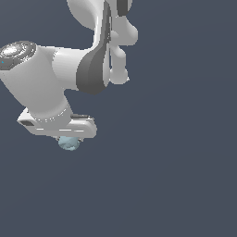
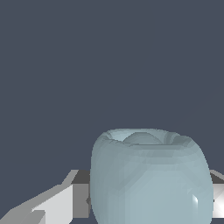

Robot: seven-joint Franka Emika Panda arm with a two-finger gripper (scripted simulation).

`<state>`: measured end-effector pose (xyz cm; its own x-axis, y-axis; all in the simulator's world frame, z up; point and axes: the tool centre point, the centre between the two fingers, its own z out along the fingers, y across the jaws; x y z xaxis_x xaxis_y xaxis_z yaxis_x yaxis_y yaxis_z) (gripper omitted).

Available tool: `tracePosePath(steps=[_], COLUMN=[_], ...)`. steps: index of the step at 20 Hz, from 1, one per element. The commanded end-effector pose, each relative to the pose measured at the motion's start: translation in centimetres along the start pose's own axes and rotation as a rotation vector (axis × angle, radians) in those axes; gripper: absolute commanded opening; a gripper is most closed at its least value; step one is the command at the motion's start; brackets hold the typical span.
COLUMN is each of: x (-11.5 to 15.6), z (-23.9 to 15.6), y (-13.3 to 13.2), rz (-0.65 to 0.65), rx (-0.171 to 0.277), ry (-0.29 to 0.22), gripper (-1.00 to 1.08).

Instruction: Pick up the object and move it to a goal position.

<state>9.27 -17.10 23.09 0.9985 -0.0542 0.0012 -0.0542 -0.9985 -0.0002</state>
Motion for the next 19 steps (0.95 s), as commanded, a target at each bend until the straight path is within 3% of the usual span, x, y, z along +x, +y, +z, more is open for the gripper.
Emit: tracePosePath(steps=[1, 9, 19], x=[0.4, 1.4, 1.8], z=[-1.4, -3.9, -4.7], y=[1.3, 3.6, 4.4], rz=[-0.001, -0.002, -0.001], rx=[0.000, 0.000, 0.000], ry=[-0.001, -0.001, -0.001], gripper=[-1.00, -1.00, -1.00])
